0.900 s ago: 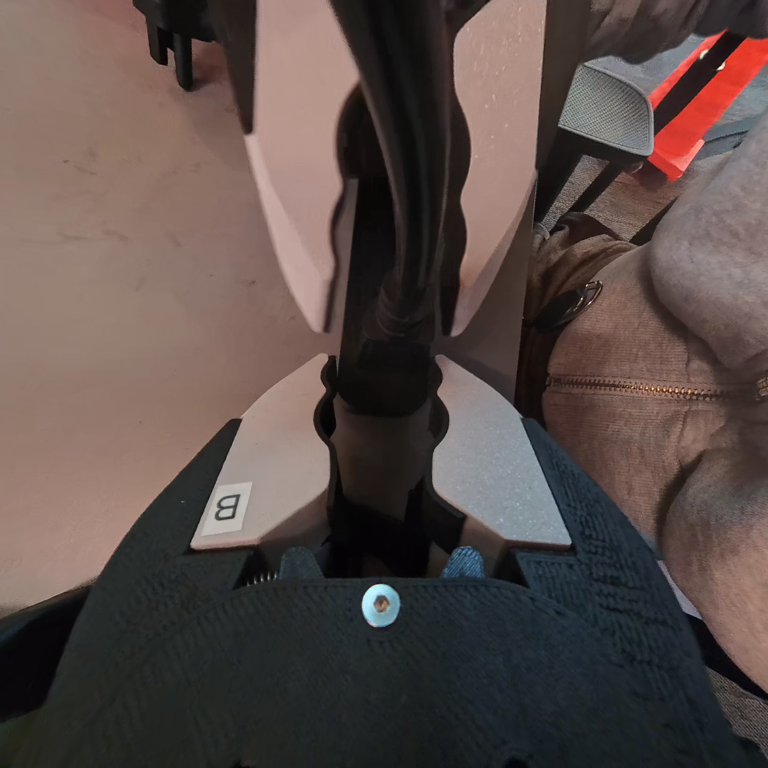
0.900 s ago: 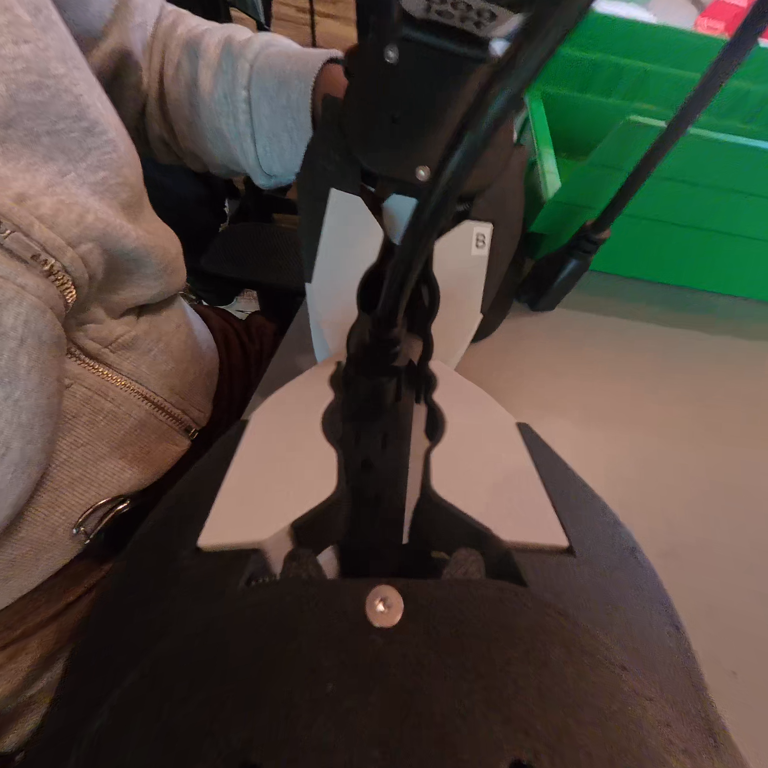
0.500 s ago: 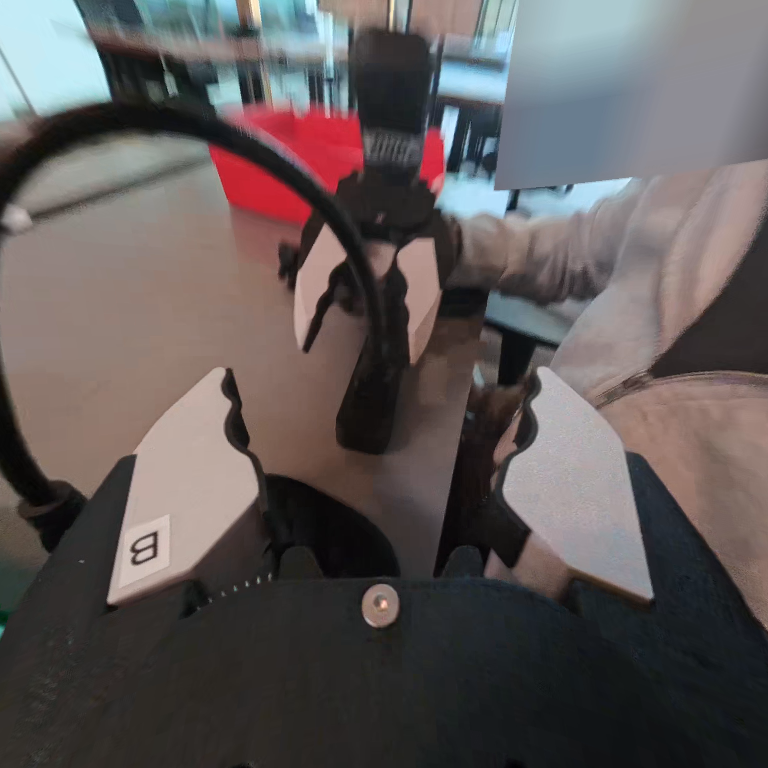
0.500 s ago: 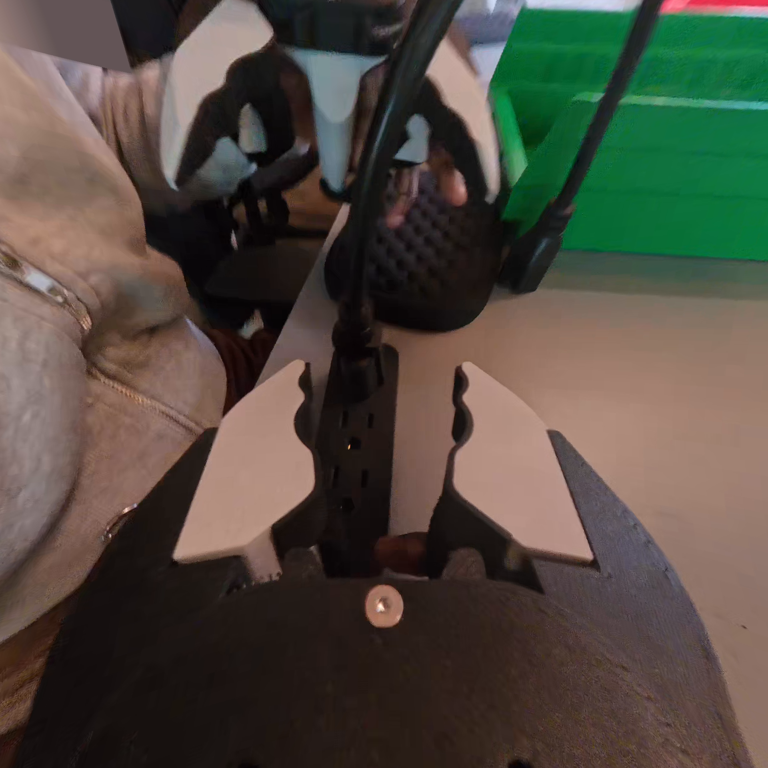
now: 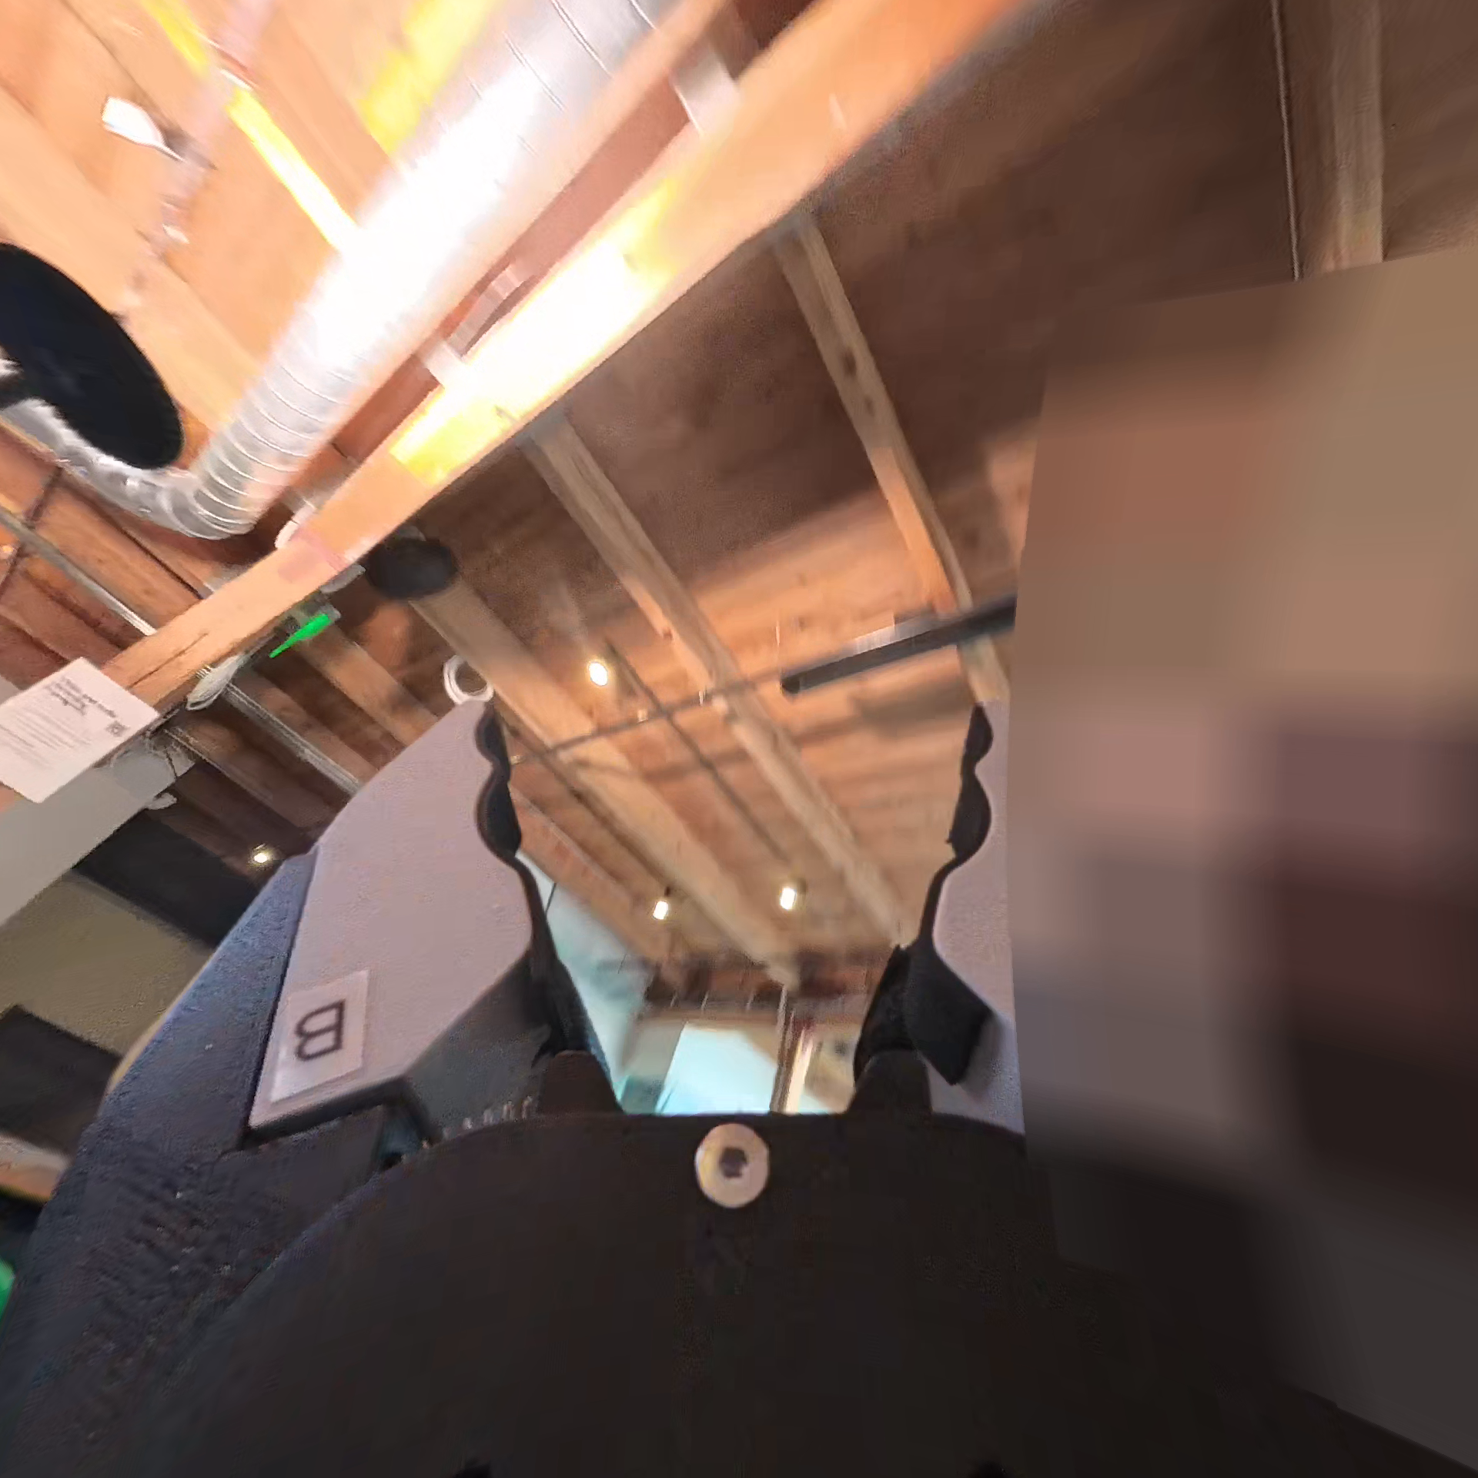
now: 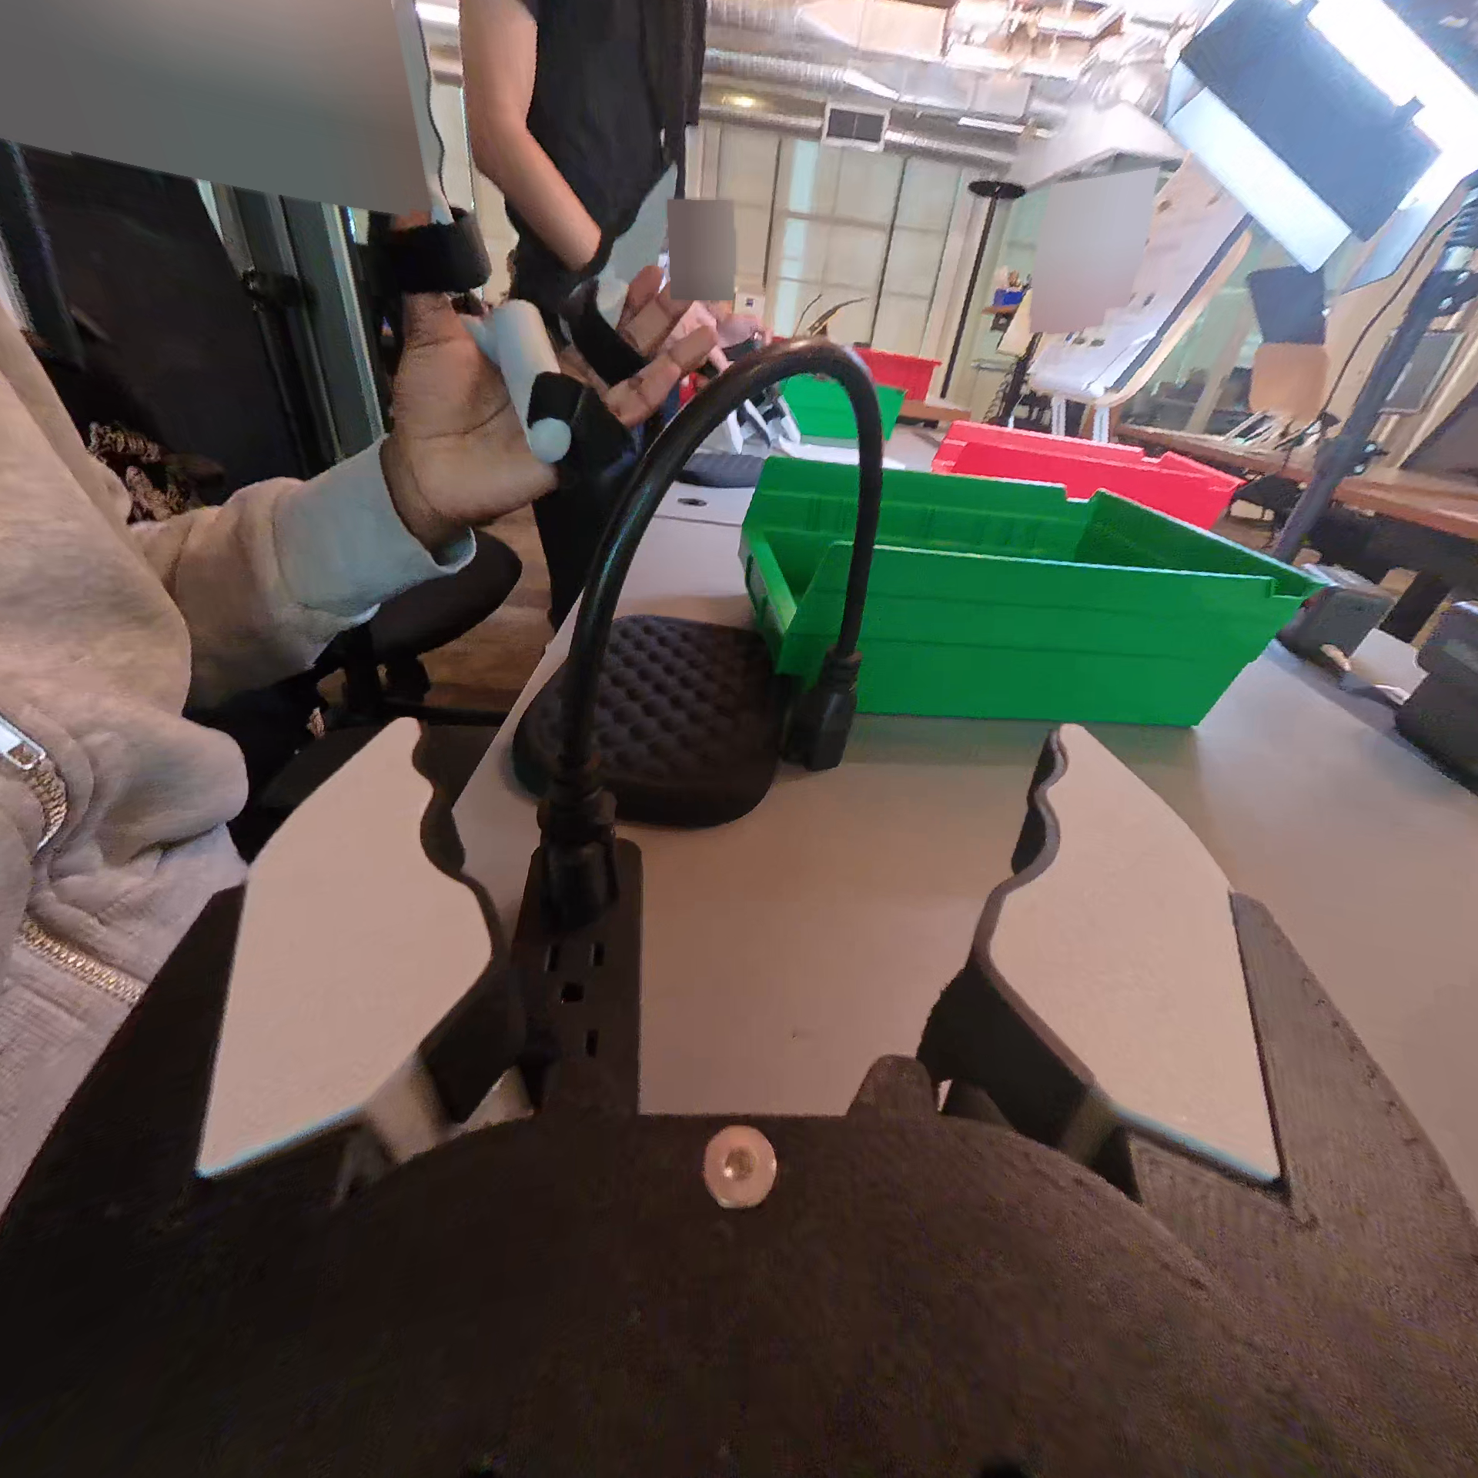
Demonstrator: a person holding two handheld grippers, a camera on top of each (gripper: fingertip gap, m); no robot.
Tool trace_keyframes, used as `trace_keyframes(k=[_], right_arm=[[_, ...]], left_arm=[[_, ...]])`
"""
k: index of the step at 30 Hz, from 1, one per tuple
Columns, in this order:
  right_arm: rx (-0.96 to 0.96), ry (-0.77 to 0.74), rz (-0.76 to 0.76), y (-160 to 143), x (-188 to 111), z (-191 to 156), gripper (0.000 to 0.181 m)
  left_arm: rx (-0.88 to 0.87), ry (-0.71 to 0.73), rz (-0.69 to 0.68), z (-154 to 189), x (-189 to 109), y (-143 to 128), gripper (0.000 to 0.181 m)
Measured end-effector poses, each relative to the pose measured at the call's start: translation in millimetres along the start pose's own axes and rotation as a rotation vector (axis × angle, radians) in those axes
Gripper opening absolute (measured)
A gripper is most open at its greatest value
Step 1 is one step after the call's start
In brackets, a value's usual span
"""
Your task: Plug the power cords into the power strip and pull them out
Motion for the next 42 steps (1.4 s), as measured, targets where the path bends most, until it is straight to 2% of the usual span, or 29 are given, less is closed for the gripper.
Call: trace_keyframes(k=[1, 4, 7, 16, 19, 21, 24, 26, 28, 31, 35, 38, 42], right_arm=[[-0.001, -0.001, 0.008, 0.7, -0.3, 0.1, 0.135], [-0.016, 0.001, 0.005, 1.0, 0.1, -1.3, 0.134], [-0.051, 0.018, -0.031, -1.1, 1.5, -3.9, 0.134], [-0.052, 0.036, -0.084, -5.4, 3.2, -5.9, 0.134], [-0.056, 0.04, -0.098, -5.9, 3.2, -6.3, 0.132], [-0.05, 0.043, -0.104, -6.6, 3.3, -6.4, 0.132], [-0.02, 0.058, -0.136, -9.3, 3.3, -6.9, 0.126], [0.024, 0.08, -0.197, -11.9, 3.0, -7.5, 0.114], [0.068, 0.136, -0.246, -12.2, 2.3, -11.2, 0.09], [0.115, 0.208, -0.359, -16.4, 2.7, -18.0, 0.067], [0.094, 0.271, -0.542, -31.1, 7.9, -29.0, 0.065], [0.073, 0.271, -0.594, -38.1, 12.2, -33.3, 0.064], [0.071, 0.274, -0.629, -41.2, 13.8, -34.0, 0.055]], left_arm=[[-0.054, 0.056, 0.066, -6.2, 0.5, 5.8, 0.103], [-0.171, 0.147, 0.226, -21.2, -0.9, 18.6, 0.1], [-0.182, 0.16, 0.278, -26.7, -2.5, 23.5, 0.099], [-0.151, 0.114, 0.237, -22.6, 0.4, 21.6, 0.096], [-0.106, 0.045, 0.152, -16.2, 4.3, 16.6, 0.091], [0.0, -0.034, -0.043, -8.9, 9.9, 4.1, 0.09], [0.191, -0.204, -0.591, 4.4, 10.4, -29.0, 0.089], [0.341, -0.291, -0.961, 6.9, -1.3, -51.0, 0.087], [0.441, -0.389, -1.205, 8.3, -16.9, -69.3, 0.087], [0.347, -0.543, -1.393, 19.5, -38.6, -96.6, 0.085], [0.187, -0.594, -1.637, 27.4, -66.8, -132.9, 0.071], [0.157, -0.65, -1.802, 24.4, -85.0, -150.2, 0.062], [0.105, -0.69, -1.931, 18.0, -97.6, -163.4, 0.044]])
Point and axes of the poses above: each gripper's, where its closed fingertips meet, x out along the fingers, y out of its top, z = x × y across the jaws, the point moved 9 cm from there along -x, back along the fingers, and after that the axes turned 13 degrees about z, right-handed, at the moved point
